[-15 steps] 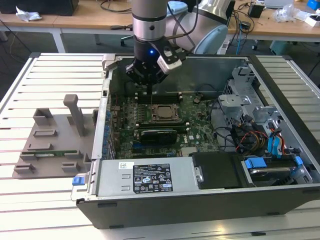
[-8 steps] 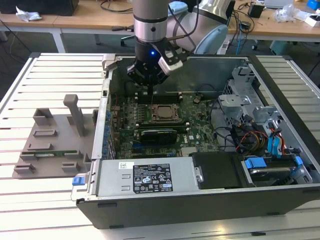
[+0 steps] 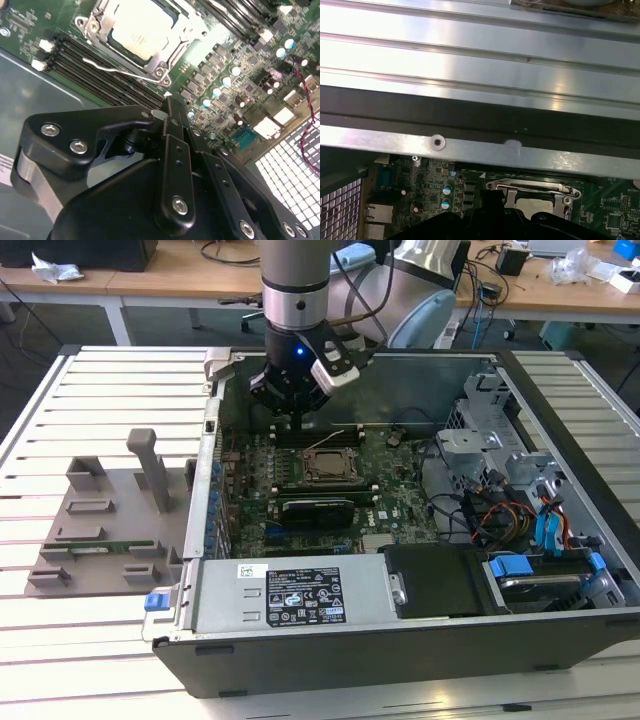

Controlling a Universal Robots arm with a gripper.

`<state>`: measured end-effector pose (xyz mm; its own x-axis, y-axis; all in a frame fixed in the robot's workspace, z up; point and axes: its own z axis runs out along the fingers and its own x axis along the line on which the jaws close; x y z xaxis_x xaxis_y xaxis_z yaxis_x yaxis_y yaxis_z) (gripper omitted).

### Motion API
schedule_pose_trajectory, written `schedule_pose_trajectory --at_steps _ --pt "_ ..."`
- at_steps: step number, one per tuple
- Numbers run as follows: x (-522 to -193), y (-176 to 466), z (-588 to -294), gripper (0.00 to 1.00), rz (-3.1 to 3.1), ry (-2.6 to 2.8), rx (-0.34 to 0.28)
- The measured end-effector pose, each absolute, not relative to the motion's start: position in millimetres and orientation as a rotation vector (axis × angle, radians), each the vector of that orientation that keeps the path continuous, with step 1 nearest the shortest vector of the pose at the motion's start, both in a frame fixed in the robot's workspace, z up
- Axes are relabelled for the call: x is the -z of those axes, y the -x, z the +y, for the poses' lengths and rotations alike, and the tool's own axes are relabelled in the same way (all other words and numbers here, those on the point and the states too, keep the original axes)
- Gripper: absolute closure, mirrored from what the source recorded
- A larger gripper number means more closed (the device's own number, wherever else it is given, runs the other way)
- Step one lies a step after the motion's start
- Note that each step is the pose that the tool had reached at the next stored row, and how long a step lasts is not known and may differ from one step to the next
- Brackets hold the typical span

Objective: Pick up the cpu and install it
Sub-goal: 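Install the first cpu locking lever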

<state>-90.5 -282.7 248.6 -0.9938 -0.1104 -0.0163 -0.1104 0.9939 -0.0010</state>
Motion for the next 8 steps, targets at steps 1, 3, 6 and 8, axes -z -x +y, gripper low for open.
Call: schedule_pose_trajectory --at_steps 1,3,6,8 --pt "-248.5 92.0 -282.6 0.89 3.120 0.173 -0.004" --pt "-248.2 94.9 -282.2 0.89 3.120 0.172 -0.012" --pt "-246.9 98.3 -281.8 0.89 3.120 0.173 -0.018" --pt "-244.1 98.3 -281.8 0.89 3.120 0.173 -0.019"
